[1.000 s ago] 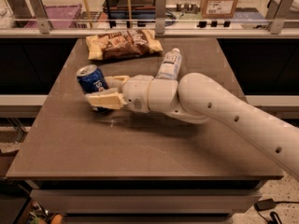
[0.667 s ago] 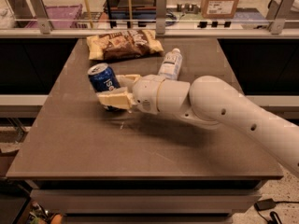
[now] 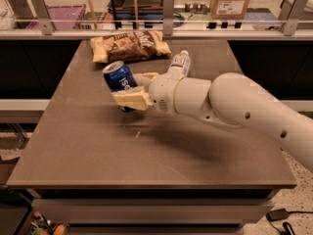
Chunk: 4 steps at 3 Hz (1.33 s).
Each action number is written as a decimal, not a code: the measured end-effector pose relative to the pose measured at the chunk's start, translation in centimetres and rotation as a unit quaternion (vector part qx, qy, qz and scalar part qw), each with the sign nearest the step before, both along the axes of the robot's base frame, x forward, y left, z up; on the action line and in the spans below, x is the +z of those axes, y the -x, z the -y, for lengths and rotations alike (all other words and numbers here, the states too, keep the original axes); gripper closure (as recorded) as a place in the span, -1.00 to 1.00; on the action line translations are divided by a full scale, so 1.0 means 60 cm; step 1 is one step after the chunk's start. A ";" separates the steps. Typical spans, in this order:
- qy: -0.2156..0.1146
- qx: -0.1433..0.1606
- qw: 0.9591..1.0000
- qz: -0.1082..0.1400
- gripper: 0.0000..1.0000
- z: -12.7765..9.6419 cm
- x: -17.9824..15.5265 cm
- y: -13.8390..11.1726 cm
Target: Place pepsi can upright
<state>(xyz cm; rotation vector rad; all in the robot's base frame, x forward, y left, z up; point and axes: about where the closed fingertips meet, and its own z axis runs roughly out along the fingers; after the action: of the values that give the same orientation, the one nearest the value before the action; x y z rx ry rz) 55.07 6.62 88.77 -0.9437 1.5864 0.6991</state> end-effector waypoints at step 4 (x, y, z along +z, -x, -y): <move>-0.063 0.101 0.993 0.024 1.00 -0.066 0.016 -0.010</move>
Offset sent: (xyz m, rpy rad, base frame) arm 0.0115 0.0205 0.0019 0.0853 -0.0194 0.1544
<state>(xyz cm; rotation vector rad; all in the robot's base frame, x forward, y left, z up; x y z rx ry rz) 55.65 10.60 89.74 -1.0279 1.4000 0.9005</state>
